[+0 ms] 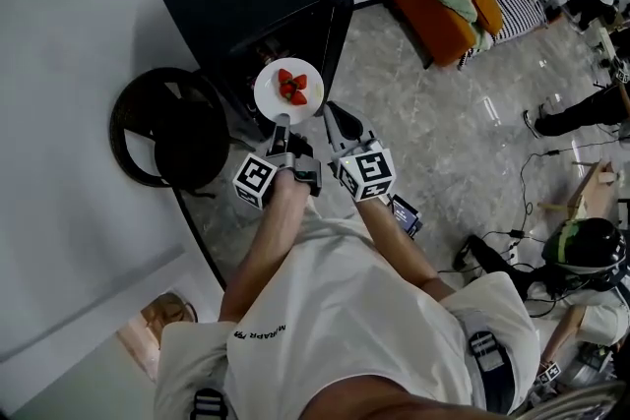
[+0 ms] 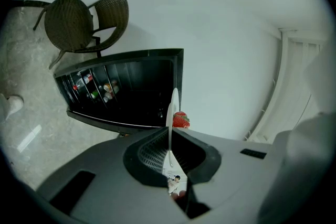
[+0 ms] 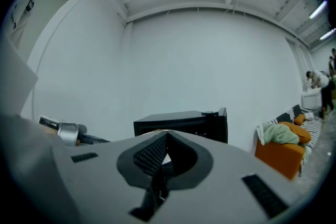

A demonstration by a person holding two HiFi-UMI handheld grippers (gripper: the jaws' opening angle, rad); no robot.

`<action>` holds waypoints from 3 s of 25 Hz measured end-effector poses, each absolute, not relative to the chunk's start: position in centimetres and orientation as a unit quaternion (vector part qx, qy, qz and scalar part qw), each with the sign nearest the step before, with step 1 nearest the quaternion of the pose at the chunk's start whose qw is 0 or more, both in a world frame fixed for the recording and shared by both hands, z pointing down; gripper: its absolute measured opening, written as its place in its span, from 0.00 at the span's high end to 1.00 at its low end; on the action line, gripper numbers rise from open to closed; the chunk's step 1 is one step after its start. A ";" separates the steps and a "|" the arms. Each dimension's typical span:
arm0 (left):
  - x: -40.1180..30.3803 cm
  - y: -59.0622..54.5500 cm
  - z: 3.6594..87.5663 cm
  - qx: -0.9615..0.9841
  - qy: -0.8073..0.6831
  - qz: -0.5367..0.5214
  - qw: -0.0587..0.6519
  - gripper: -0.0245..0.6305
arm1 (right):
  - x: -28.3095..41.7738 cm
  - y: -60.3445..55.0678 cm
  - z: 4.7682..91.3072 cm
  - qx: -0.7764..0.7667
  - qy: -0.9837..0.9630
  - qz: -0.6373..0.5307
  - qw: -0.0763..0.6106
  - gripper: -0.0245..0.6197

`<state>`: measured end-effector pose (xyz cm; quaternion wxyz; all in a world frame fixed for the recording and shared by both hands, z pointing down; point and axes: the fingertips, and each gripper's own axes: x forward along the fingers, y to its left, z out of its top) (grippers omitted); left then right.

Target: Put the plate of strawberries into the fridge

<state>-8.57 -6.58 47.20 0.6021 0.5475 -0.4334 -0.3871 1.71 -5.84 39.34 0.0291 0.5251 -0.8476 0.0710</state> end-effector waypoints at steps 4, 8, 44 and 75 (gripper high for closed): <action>-8.9 -6.9 48.0 0.542 -0.437 -0.386 0.605 0.94 | 1.7 -6.3 39.8 0.526 -0.846 0.074 0.035 0.94; -8.9 -7.1 48.1 0.540 -0.438 -0.386 0.606 0.94 | 1.7 -6.7 39.9 0.525 -0.846 0.078 0.036 0.94; -8.1 -12.6 56.0 0.500 -0.480 -0.419 0.587 0.94 | 2.7 -13.2 47.0 0.472 -0.877 0.068 0.060 0.94; -8.4 -16.6 68.6 0.484 -0.462 -0.460 0.584 0.94 | 2.0 -15.8 58.2 0.477 -0.872 0.105 0.031 0.94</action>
